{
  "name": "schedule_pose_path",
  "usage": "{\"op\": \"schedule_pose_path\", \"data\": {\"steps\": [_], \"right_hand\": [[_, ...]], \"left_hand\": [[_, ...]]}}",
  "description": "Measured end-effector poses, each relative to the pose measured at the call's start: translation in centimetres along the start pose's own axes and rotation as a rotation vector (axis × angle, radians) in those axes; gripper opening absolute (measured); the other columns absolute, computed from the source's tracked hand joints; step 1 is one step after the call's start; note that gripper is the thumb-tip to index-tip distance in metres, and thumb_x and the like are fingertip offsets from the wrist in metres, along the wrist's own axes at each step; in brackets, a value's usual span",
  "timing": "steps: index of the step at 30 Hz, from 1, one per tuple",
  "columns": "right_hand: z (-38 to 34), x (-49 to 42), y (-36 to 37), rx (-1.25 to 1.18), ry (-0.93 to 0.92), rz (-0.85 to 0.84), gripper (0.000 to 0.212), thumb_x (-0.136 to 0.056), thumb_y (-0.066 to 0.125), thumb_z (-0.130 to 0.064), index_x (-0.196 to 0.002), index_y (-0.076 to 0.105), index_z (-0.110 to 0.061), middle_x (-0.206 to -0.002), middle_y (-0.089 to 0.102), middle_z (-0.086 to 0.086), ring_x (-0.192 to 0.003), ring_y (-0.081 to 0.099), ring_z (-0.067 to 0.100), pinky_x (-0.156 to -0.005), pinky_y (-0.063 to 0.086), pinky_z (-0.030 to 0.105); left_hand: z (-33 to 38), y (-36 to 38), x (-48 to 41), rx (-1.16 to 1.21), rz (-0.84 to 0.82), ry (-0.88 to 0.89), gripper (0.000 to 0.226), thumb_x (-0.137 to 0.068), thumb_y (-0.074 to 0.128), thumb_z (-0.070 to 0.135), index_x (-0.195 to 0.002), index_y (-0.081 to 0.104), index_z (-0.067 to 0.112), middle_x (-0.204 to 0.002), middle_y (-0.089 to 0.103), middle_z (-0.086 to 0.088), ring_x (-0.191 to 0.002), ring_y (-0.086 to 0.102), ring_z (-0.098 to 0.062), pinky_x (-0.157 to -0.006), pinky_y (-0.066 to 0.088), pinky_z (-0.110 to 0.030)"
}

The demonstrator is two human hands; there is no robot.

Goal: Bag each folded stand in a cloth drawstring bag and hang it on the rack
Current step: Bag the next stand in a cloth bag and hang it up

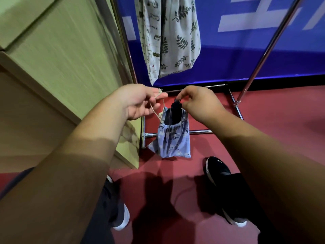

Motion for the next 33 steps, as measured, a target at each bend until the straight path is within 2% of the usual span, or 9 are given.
{"op": "schedule_pose_path", "data": {"steps": [2,4,6,9,11,15,18,22,33], "right_hand": [[0.2,0.1,-0.1,-0.038,0.008,0.022,0.023,-0.089,0.066,-0.004,-0.095,0.078,-0.023,-0.068,0.058,-0.011,-0.049,0.053,-0.005,-0.05,0.038,0.009],[0.5,0.2,-0.4,-0.13,0.045,0.064,0.02,-0.089,0.065,-0.005,-0.094,0.077,-0.02,-0.068,0.064,-0.007,-0.052,0.059,0.0,-0.055,0.047,0.014],[1.4,0.1,-0.5,-0.376,0.165,0.078,0.016,-0.092,0.062,-0.007,-0.096,0.076,-0.014,-0.069,0.068,0.001,-0.059,0.067,0.017,-0.069,0.066,0.036],[2.7,0.4,0.5,-0.755,0.414,0.004,0.025,-0.097,0.053,-0.006,-0.111,0.074,-0.006,-0.067,0.059,0.006,-0.057,0.066,0.023,-0.077,0.066,0.047],[2.6,0.6,1.4,-0.872,0.481,-0.082,0.034,-0.095,0.045,-0.002,-0.116,0.072,-0.004,-0.069,0.055,0.005,-0.058,0.065,0.021,-0.078,0.065,0.044],[1.6,1.1,3.3,-1.002,0.461,-0.241,0.04,-0.094,0.034,0.006,-0.108,0.07,-0.002,-0.068,0.05,0.001,-0.06,0.054,0.015,-0.066,0.055,0.03],[1.5,1.0,4.1,-0.983,0.423,-0.257,0.049,-0.091,0.032,0.019,-0.11,0.072,-0.003,-0.068,0.052,0.002,-0.059,0.054,0.013,-0.06,0.052,0.026],[1.2,0.7,4.3,-1.048,0.408,-0.233,0.053,-0.092,0.036,0.025,-0.12,0.073,-0.001,-0.084,0.06,0.005,-0.063,0.061,0.012,-0.053,0.05,0.021],[0.1,0.6,5.3,-1.191,0.401,-0.297,0.037,-0.101,0.045,0.022,-0.111,0.07,-0.003,-0.1,0.063,0.011,-0.07,0.076,0.01,-0.066,0.061,0.018]], "left_hand": [[0.3,0.2,-0.1,0.038,-0.009,0.05,0.037,-0.102,0.052,-0.01,-0.128,0.066,0.013,-0.109,0.08,-0.006,-0.052,0.063,-0.001,-0.055,0.061,-0.024],[0.5,0.5,-0.1,0.069,-0.019,0.103,0.03,-0.103,0.061,0.0,-0.129,0.068,0.013,-0.107,0.08,-0.006,-0.061,0.07,-0.003,-0.056,0.062,-0.024],[0.6,0.7,-0.1,0.081,-0.018,0.136,0.024,-0.103,0.066,0.014,-0.126,0.07,0.012,-0.103,0.079,-0.005,-0.065,0.072,-0.003,-0.056,0.062,-0.024],[0.7,1.1,-0.1,0.019,-0.013,0.163,0.027,-0.104,0.064,0.037,-0.116,0.073,0.014,-0.097,0.078,-0.005,-0.066,0.072,-0.007,-0.061,0.063,-0.026],[0.6,1.0,-0.1,-0.019,-0.001,0.162,0.037,-0.104,0.06,0.048,-0.111,0.073,0.014,-0.092,0.078,-0.006,-0.067,0.073,-0.011,-0.064,0.064,-0.029],[0.5,1.1,-0.1,-0.02,-0.003,0.154,0.045,-0.103,0.058,0.055,-0.109,0.073,0.013,-0.09,0.077,-0.007,-0.069,0.073,-0.013,-0.066,0.064,-0.031],[0.6,1.0,0.0,-0.011,0.007,0.167,0.043,-0.103,0.058,0.055,-0.106,0.073,0.014,-0.086,0.076,-0.005,-0.066,0.072,-0.012,-0.065,0.064,-0.031],[0.3,1.0,0.0,-0.013,0.023,0.149,0.043,-0.104,0.056,0.055,-0.103,0.072,0.015,-0.079,0.074,-0.003,-0.06,0.07,-0.01,-0.061,0.063,-0.03],[0.5,0.6,0.0,0.034,0.0,0.13,0.051,-0.102,0.061,0.051,-0.116,0.066,0.002,-0.078,0.071,-0.006,-0.071,0.075,-0.015,-0.066,0.065,-0.032]]}}
Point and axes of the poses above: each hand's wrist, its own x-axis away from the middle knuckle, its own y-axis out of the palm, z = x × y, the point moved 9 cm from there along -x, towards the middle knuckle
